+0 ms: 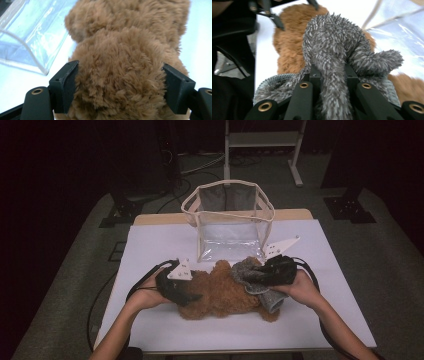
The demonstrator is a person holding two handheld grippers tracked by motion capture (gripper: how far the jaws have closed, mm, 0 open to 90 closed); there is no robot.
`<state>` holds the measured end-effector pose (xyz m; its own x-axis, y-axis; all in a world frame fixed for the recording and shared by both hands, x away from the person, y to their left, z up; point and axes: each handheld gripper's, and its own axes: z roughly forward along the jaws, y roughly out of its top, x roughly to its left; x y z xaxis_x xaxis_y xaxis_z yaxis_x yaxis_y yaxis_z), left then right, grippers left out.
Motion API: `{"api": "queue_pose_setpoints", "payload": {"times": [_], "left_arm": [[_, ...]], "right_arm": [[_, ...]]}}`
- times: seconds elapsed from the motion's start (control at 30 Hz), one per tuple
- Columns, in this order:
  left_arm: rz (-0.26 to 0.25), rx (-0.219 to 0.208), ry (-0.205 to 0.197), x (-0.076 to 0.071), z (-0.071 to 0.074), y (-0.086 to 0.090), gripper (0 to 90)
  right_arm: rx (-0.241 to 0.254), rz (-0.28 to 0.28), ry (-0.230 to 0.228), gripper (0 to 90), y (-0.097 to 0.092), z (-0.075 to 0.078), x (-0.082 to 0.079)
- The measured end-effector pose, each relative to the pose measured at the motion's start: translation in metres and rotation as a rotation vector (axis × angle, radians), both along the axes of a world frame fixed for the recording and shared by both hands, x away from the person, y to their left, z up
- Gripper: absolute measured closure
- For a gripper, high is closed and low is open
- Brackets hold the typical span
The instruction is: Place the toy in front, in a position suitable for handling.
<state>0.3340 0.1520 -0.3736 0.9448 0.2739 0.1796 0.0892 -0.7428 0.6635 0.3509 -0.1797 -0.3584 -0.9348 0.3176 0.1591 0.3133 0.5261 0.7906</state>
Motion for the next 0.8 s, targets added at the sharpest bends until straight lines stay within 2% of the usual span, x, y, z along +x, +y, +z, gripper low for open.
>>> {"api": "queue_pose_setpoints", "payload": {"times": [0.07,0.13,0.2,0.27,0.33,0.4,0.47,0.5,0.57,0.63,0.7,0.8], "left_arm": [[-0.002,-0.010,0.005,0.000,0.000,0.001,22.3],[-0.015,-0.041,0.011,-0.001,0.002,0.001,22.1],[-0.030,-0.062,0.007,-0.004,0.006,-0.002,22.1],[-0.045,-0.065,-0.011,-0.007,0.011,-0.007,22.4],[-0.078,-0.099,-0.020,-0.013,0.016,-0.014,23.3],[-0.120,-0.089,-0.027,-0.018,0.018,-0.022,23.3],[-0.138,-0.049,-0.042,-0.021,0.016,-0.030,23.2],[-0.135,-0.020,-0.055,-0.020,0.013,-0.032,23.1],[-0.117,0.006,-0.066,-0.017,0.007,-0.033,23.0],[-0.099,0.015,-0.083,-0.013,0.003,-0.030,23.8],[-0.085,-0.002,-0.071,-0.010,0.001,-0.025,25.3],[-0.064,0.005,-0.074,-0.004,0.000,-0.017,25.3]], "right_arm": [[0.000,0.005,-0.004,74.8,0.002,0.000,-0.002],[-0.003,-0.007,-0.023,74.7,-0.001,0.001,-0.001],[0.011,-0.036,-0.027,74.6,-0.010,0.004,0.002],[0.019,-0.065,-0.028,74.5,-0.020,0.004,0.005],[0.004,-0.095,-0.030,74.5,-0.031,0.001,0.007],[-0.017,-0.120,-0.030,74.5,-0.038,-0.004,0.007],[-0.024,-0.128,-0.021,74.4,-0.044,-0.009,0.006],[-0.018,-0.125,-0.014,74.4,-0.046,-0.012,0.005],[-0.009,-0.115,-0.005,74.5,-0.047,-0.014,0.002],[-0.004,-0.096,0.000,74.5,-0.044,-0.016,-0.002],[0.002,-0.079,0.004,74.5,-0.041,-0.016,-0.005],[0.015,-0.046,0.009,74.5,-0.034,-0.014,-0.008]]}}
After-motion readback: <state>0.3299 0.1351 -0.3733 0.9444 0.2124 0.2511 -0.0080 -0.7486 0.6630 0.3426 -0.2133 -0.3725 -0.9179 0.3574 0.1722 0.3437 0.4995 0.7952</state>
